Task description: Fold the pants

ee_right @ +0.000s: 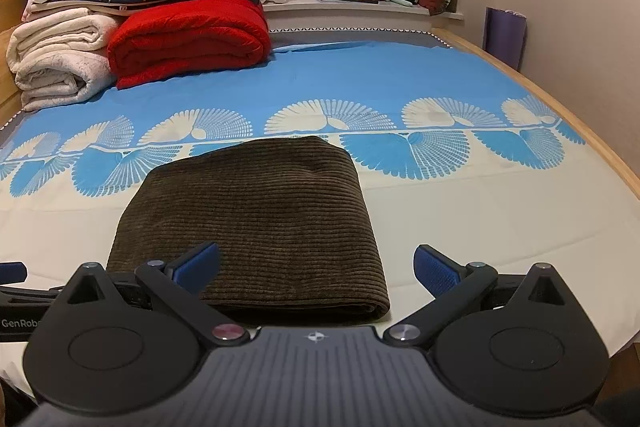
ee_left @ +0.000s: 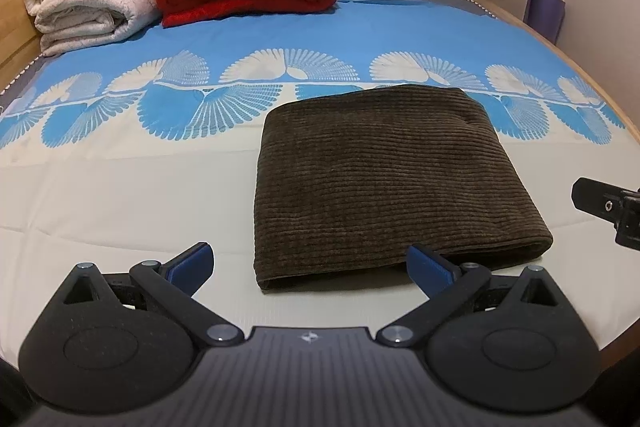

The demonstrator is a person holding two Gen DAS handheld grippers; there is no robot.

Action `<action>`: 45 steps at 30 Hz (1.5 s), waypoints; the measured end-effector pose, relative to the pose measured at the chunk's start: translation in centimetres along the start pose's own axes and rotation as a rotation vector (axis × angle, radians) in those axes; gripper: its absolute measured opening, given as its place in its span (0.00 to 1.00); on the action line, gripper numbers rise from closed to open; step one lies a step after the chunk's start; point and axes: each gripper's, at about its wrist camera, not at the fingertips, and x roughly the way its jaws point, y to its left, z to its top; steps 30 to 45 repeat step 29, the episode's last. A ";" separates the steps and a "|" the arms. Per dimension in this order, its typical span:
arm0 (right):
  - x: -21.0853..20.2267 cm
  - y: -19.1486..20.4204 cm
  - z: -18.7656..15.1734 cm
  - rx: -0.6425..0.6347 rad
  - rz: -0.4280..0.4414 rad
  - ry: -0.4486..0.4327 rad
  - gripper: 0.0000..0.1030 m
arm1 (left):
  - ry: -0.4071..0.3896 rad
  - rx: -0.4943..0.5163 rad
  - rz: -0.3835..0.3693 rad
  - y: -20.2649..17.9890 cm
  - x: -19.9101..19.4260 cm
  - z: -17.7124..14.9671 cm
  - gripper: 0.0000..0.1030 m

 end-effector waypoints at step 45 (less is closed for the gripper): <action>-0.1 0.2 0.1 -0.009 0.003 -0.006 0.99 | -0.015 0.014 -0.014 -0.3 -0.1 -0.1 1.00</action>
